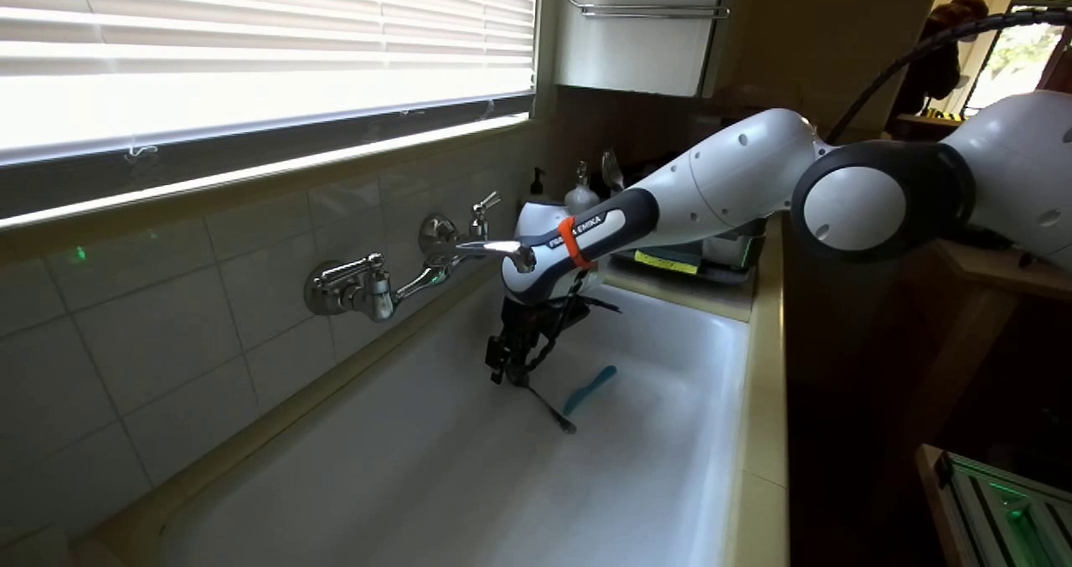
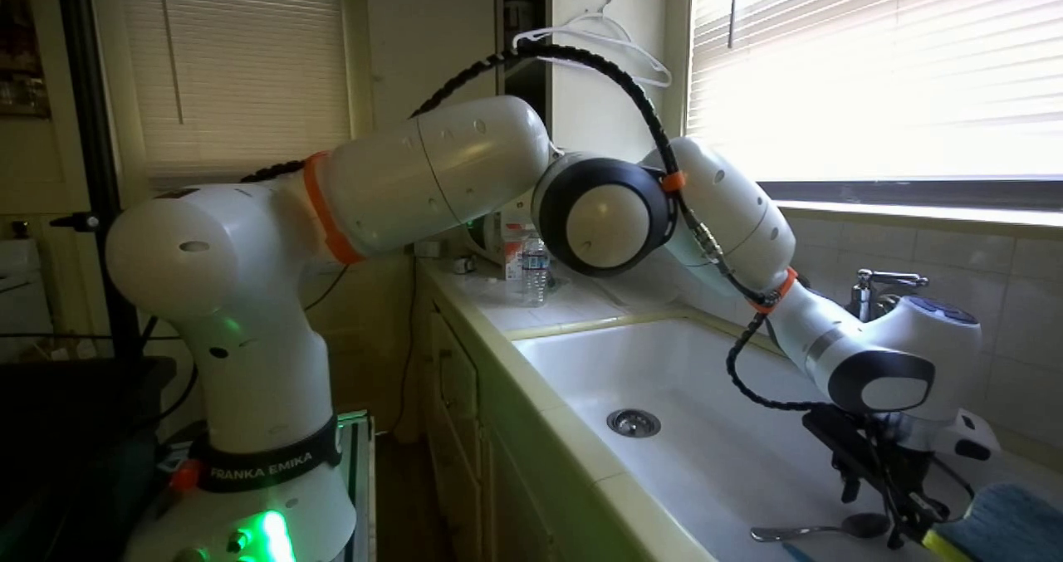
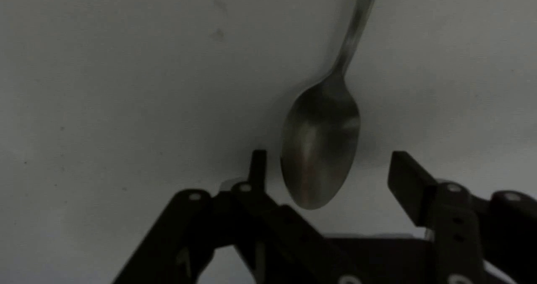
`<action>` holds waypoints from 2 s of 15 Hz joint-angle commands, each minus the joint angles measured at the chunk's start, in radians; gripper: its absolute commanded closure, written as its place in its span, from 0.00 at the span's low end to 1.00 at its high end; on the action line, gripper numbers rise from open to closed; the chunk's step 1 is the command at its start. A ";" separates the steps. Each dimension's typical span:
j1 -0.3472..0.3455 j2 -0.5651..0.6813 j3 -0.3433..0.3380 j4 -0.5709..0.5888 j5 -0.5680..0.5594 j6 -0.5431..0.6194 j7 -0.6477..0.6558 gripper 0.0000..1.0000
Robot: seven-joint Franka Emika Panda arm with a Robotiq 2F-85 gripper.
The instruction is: Remove the spoon out of the sink
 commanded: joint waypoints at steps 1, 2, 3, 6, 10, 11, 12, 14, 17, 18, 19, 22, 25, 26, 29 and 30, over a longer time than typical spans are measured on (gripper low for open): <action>-0.019 0.025 0.023 0.035 0.031 -0.032 -0.054 0.55; -0.020 0.025 0.024 0.036 0.032 -0.032 -0.058 0.62; -0.022 0.024 0.025 0.037 0.033 -0.032 -0.062 0.69; -0.025 0.022 0.029 0.035 0.035 -0.033 -0.068 0.85; -0.024 0.014 0.031 0.029 0.038 -0.042 -0.067 0.87; -0.021 0.009 0.027 0.025 0.036 -0.045 -0.060 0.88; -0.019 0.001 0.025 0.018 0.036 -0.052 -0.054 0.88; -0.005 -0.014 0.004 0.006 0.026 -0.060 -0.025 0.88; 0.017 -0.023 -0.030 0.007 0.014 -0.108 0.032 0.88; 0.025 -0.026 -0.043 0.007 0.012 -0.131 0.059 0.88; 0.031 -0.031 -0.053 0.007 0.011 -0.162 0.080 0.88; 0.049 -0.030 -0.081 0.017 0.006 -0.209 0.136 0.55; 0.062 -0.031 -0.101 0.015 -0.001 -0.197 0.157 0.24; 0.066 -0.036 -0.106 0.009 -0.002 -0.191 0.161 0.16; 0.070 -0.071 -0.112 -0.032 -0.019 -0.211 0.144 0.00; 0.072 -0.080 -0.114 -0.042 -0.025 -0.225 0.137 0.00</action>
